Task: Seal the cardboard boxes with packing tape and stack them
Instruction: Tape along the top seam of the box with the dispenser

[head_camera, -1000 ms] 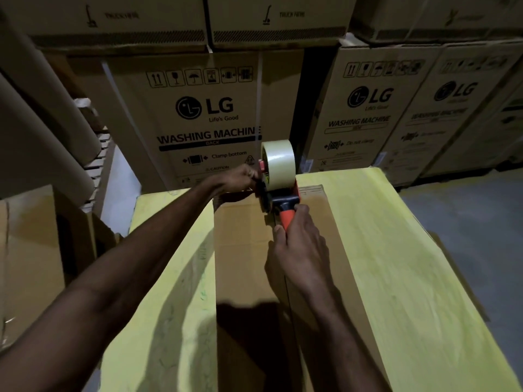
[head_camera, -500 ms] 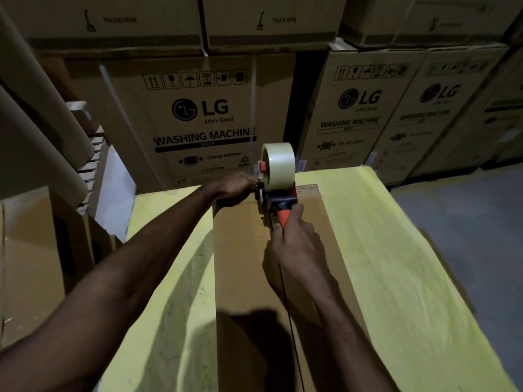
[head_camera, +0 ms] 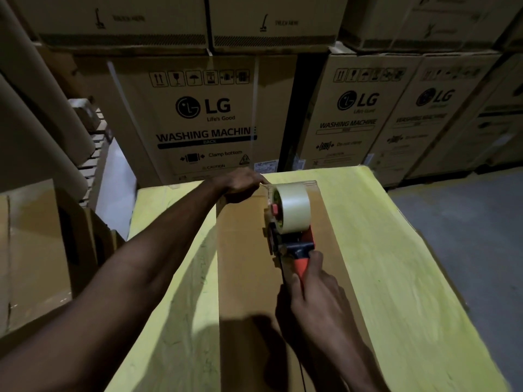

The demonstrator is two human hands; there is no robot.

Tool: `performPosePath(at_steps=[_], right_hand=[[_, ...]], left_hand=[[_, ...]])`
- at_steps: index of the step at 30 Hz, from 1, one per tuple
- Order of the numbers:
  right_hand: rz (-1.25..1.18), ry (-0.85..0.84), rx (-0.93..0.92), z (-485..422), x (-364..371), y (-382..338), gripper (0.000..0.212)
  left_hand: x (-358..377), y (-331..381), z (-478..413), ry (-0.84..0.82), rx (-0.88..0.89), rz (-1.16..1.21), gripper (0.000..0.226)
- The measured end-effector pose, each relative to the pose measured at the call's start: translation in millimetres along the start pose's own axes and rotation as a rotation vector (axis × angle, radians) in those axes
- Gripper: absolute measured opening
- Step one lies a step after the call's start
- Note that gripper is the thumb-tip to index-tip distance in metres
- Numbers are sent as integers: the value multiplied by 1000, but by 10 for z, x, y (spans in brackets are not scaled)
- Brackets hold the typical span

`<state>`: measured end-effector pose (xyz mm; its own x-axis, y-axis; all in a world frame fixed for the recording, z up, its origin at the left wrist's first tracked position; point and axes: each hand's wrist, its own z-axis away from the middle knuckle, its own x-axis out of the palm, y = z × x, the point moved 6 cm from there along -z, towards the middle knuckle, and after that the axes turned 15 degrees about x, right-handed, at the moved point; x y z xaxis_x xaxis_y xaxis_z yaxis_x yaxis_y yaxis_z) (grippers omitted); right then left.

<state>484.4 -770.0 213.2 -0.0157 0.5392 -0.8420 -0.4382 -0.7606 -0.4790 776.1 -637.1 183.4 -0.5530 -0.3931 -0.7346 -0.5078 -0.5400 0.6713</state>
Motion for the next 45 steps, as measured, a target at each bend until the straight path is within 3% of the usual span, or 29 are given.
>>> performPosePath(at_steps=[5, 7, 9, 11, 14, 18, 23, 27, 32, 40, 45], right_hand=[[-5, 31, -24, -4, -56, -41, 41], [0, 37, -30, -21, -80, -52, 39], [8, 33, -29, -13, -78, -54, 39], [-2, 16, -19, 13, -70, -60, 40], [-27, -16, 16, 32, -72, -47, 45], [-63, -29, 46, 28, -85, -52, 44], [-128, -50, 86, 15, -103, -26, 41], [-98, -54, 73, -15, -82, -71, 44], [-56, -81, 78, -91, -78, -139, 52], [-30, -110, 64, 291, -63, -26, 42], [-12, -141, 150, 785, -65, 241, 39]], left_hand=[[266, 227, 200, 131, 172, -527, 50], [447, 317, 343, 167, 328, -518, 50], [501, 343, 437, 159, 411, -358, 41], [509, 268, 494, 81, 386, -344, 49], [522, 114, 512, -4, 302, -593, 60], [478, 167, 420, -46, 350, -672, 53], [609, 283, 416, -117, 439, -797, 72], [653, 375, 392, -140, 492, -715, 77], [665, 228, 323, -142, 407, -687, 56], [651, 27, 179, -143, 332, -671, 82], [676, -6, 155, -124, 347, -685, 93]])
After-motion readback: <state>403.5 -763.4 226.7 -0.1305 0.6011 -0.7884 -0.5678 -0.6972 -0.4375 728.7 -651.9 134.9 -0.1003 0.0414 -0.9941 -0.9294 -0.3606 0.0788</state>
